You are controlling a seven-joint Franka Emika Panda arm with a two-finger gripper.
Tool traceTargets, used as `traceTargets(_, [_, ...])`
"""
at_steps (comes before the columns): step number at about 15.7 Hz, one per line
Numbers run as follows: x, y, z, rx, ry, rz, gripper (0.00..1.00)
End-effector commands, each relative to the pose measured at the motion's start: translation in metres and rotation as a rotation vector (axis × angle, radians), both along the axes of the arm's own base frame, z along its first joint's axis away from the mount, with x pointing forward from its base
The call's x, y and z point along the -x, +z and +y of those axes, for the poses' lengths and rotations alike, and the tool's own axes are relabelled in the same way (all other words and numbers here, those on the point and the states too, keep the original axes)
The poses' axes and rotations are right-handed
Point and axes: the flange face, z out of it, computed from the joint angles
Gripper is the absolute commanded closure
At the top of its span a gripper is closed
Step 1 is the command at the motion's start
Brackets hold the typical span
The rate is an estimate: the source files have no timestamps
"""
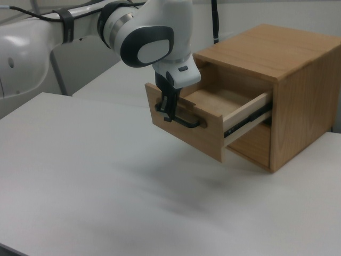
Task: Open the drawer by sliding it
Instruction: 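Pull the handle straight out, sliding the upper drawer open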
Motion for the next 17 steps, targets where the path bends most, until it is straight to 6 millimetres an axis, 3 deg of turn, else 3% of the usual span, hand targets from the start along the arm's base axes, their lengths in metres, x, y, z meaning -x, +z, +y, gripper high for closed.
traceTargets(1, [0.010,-0.013,0.050,-0.051,0.365,0.042,1.00])
traceTargets(5, [0.013,-0.014,0.051,-0.061,0.386,0.059,1.00])
traceTargets(6, [0.013,-0.015,0.050,-0.062,0.384,0.060,0.92])
traceTargets(8, [0.013,-0.015,0.050,-0.062,0.382,0.061,0.56])
traceTargets(10, [0.012,-0.016,0.052,-0.063,0.382,0.063,0.36])
traceTargets(15, [0.008,-0.009,0.050,-0.044,0.373,0.041,0.05])
traceTargets(17, [0.005,-0.004,0.050,-0.036,0.373,0.029,0.00])
